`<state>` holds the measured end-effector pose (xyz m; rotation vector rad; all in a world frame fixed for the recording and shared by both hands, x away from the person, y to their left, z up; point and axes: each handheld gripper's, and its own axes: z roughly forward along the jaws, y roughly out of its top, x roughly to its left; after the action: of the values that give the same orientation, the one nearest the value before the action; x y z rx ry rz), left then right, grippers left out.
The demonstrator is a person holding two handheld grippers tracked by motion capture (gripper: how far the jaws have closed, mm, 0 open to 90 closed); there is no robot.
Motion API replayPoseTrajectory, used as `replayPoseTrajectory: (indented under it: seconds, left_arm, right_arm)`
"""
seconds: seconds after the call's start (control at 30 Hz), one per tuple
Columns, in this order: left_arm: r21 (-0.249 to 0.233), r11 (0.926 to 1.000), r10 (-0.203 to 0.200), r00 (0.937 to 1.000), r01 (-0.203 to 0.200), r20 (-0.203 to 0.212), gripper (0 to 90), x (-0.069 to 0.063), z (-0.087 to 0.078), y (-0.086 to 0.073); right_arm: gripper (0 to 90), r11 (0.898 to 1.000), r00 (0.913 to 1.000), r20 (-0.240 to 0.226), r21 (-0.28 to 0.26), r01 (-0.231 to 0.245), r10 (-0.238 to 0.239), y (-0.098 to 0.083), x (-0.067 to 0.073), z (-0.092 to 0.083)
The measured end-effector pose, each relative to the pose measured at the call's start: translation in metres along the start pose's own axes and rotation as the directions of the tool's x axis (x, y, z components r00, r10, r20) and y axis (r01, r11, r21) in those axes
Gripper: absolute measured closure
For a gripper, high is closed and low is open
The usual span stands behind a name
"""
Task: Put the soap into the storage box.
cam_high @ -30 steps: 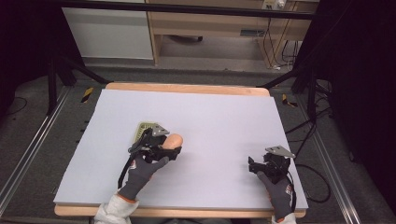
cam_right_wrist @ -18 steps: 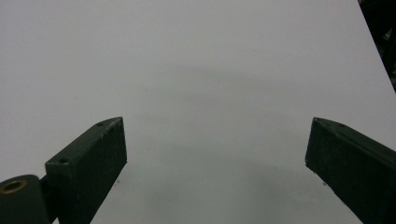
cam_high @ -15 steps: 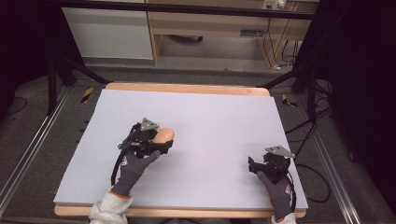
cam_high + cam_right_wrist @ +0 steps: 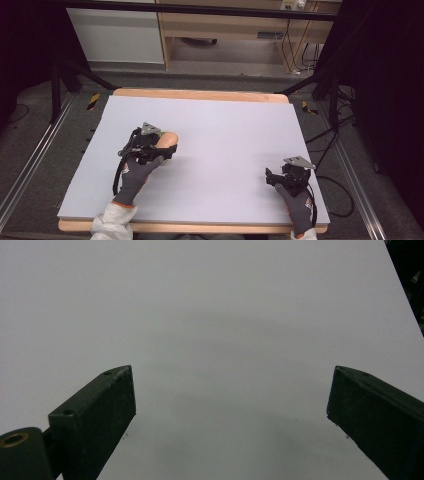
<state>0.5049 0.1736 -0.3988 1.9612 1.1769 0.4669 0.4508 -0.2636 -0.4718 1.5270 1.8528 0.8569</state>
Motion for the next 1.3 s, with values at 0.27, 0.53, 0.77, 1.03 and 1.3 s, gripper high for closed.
replayPoseTrajectory:
  seconds: [0.27, 0.53, 0.77, 1.03, 1.3]
  left_arm:
    - [0.010, 0.9999, -0.012, 0.9993, 0.013, -0.034, 31.9, 0.011, 0.006, -0.002]
    - [0.012, 0.9995, -0.029, 0.9978, 0.030, -0.059, 31.9, 0.022, 0.011, -0.004]
    - [0.010, 0.9987, -0.049, 0.9957, 0.050, -0.078, 31.9, 0.031, 0.014, -0.004]
    - [0.019, 0.9985, -0.049, 0.9951, 0.051, -0.086, 31.9, 0.036, 0.021, -0.007]
    - [0.036, 0.9981, -0.045, 0.9945, 0.049, -0.094, 31.9, 0.039, 0.027, -0.009]
  right_arm:
    - [5.8, 1.000, 1.0000, 0.000, 0.000, 0.004, -0.004, 0.000, 0.000, 0.000]
    - [5.8, 1.000, 1.0000, -0.001, -0.002, 0.004, -0.004, 0.001, 0.000, 0.001]
    - [5.9, 1.000, 1.0000, 0.001, 0.000, 0.008, -0.008, 0.001, 0.000, 0.001]
    - [5.8, 1.000, 1.0000, 0.002, 0.001, 0.008, -0.008, 0.001, 0.000, 0.001]
    - [5.8, 1.000, 1.0000, 0.002, 0.002, 0.009, -0.009, 0.001, 0.001, 0.002]
